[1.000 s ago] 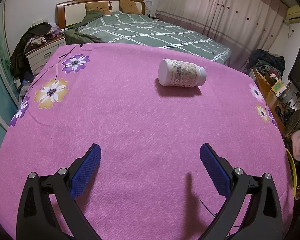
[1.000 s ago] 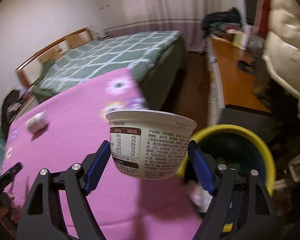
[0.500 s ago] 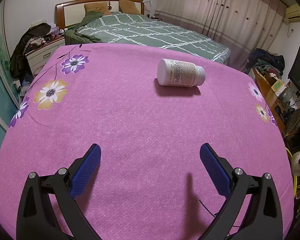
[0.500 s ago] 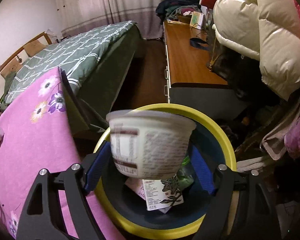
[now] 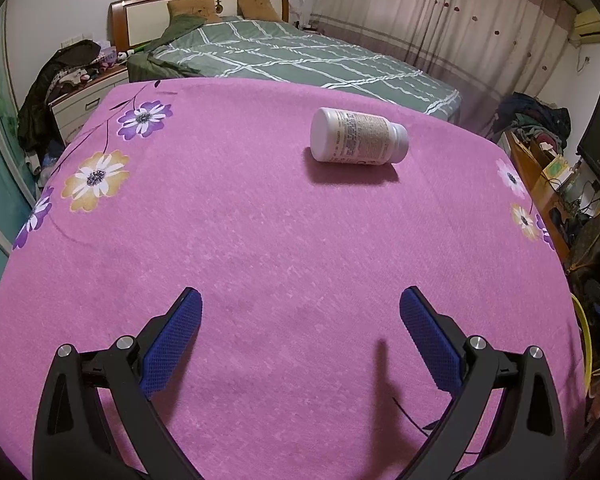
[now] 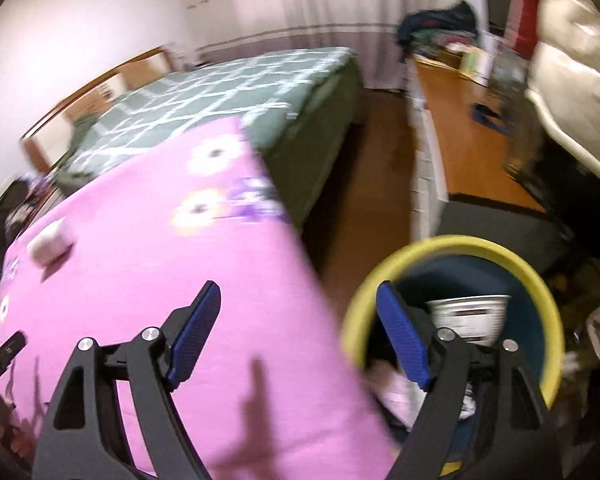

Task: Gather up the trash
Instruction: 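Carry the yogurt cup over the bin and drop it with the right tool, then grasp the white pill bottle with the left tool and lift it, then carry the pill bottle over the bin and release it with the left tool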

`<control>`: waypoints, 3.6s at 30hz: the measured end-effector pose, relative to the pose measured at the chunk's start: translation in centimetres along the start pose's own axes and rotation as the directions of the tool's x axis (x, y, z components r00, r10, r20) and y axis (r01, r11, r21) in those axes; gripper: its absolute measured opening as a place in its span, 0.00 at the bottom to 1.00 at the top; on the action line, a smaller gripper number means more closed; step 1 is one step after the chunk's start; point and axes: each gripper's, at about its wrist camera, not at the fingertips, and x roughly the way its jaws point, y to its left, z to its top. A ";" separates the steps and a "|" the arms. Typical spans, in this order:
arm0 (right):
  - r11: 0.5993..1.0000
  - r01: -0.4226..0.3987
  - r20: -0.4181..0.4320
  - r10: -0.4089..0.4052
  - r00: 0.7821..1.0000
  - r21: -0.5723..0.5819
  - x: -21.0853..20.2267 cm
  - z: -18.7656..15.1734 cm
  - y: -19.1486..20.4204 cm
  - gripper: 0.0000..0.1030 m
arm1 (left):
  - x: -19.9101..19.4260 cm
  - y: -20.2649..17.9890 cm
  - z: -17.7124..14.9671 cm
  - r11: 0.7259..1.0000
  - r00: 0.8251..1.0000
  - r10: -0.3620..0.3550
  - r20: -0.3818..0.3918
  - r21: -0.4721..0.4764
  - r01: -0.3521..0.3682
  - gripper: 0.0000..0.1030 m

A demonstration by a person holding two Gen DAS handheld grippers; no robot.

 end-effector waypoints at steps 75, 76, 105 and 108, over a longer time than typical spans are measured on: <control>0.990 -0.043 -0.028 0.040 0.999 -0.132 -5.4 -4.6 -2.4 0.77 | -5.0 -14.2 2.0 0.989 0.995 -0.041 0.090 0.149 0.027 0.83; 0.992 -0.035 -0.024 0.033 0.999 -0.124 -6.0 -4.9 -3.2 0.78 | -5.2 -14.8 1.7 0.987 0.995 -0.054 0.086 0.154 0.041 0.83; 0.981 0.142 0.021 -0.146 0.989 0.133 -13.8 -10.8 -22.7 0.77 | -3.1 -42.8 -10.3 0.815 0.953 -0.243 -0.180 0.495 0.302 0.83; 0.979 0.144 0.023 -0.149 0.989 0.142 -14.3 -11.0 -23.0 0.78 | -2.3 -44.0 -10.9 0.803 0.945 -0.250 -0.211 0.501 0.324 0.83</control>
